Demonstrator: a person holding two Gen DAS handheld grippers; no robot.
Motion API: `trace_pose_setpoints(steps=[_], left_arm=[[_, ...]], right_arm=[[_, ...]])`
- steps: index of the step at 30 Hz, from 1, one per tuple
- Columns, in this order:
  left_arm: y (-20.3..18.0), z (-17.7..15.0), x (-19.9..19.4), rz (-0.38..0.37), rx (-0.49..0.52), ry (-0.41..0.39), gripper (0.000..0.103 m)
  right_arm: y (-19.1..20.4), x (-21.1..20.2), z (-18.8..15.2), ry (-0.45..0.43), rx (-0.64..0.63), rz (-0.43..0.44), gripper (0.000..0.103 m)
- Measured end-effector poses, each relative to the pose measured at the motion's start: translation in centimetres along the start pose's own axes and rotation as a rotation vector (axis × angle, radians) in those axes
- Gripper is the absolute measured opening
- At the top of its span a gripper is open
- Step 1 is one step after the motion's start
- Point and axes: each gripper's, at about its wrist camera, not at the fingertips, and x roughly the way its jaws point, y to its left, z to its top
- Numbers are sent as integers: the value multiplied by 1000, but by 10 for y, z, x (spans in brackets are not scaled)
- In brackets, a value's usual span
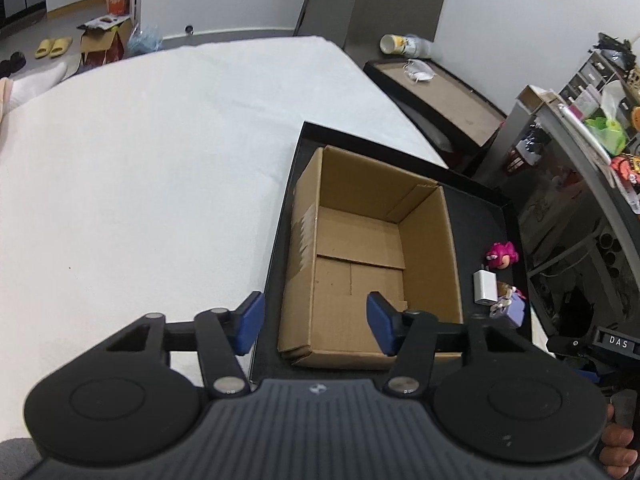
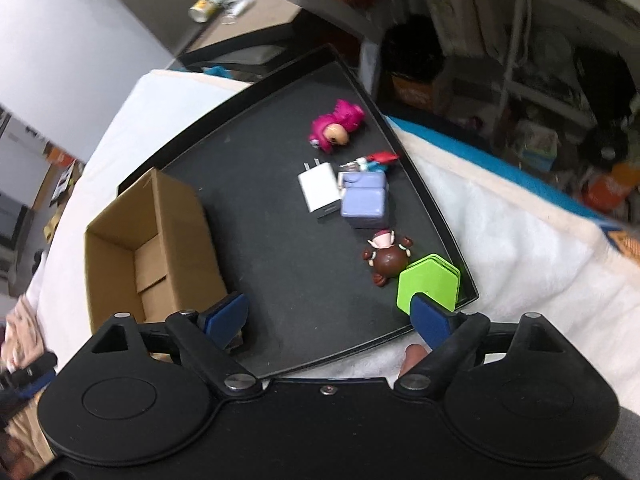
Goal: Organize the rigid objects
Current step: 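Move the right gripper down onto the green hexagonal block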
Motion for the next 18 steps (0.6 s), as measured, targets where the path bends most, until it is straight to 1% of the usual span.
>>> trace_pose_setpoints(steps=[1, 6, 8, 9, 10, 11, 12, 13, 15, 18], left_arm=[[1, 0, 4, 2, 1, 8, 53], [3, -1, 24, 8, -18, 51, 53], [2, -2, 30, 6, -20, 60, 53], [2, -2, 33, 6, -21, 64, 53], [2, -2, 36, 6, -23, 69, 53], [3, -2, 39, 6, -27, 73, 53], [4, -2, 42, 8, -33, 78, 53], [5, -2, 45, 9, -38, 82, 53], [8, -3, 50, 17, -50, 89, 53], [11, -4, 57, 23, -54, 101, 52]], right_arm=[[-2, 4, 2, 8, 19, -11, 83], [-14, 20, 11, 42, 83, -64, 81], [-20, 24, 14, 57, 98, -84, 78], [-22, 27, 15, 67, 108, -91, 73], [-26, 32, 16, 83, 124, -98, 64], [-29, 36, 17, 101, 140, -99, 59], [-32, 40, 17, 117, 153, -101, 51], [-35, 44, 18, 127, 160, -108, 47], [-37, 49, 18, 136, 162, -120, 44], [-39, 56, 18, 151, 161, -132, 43]])
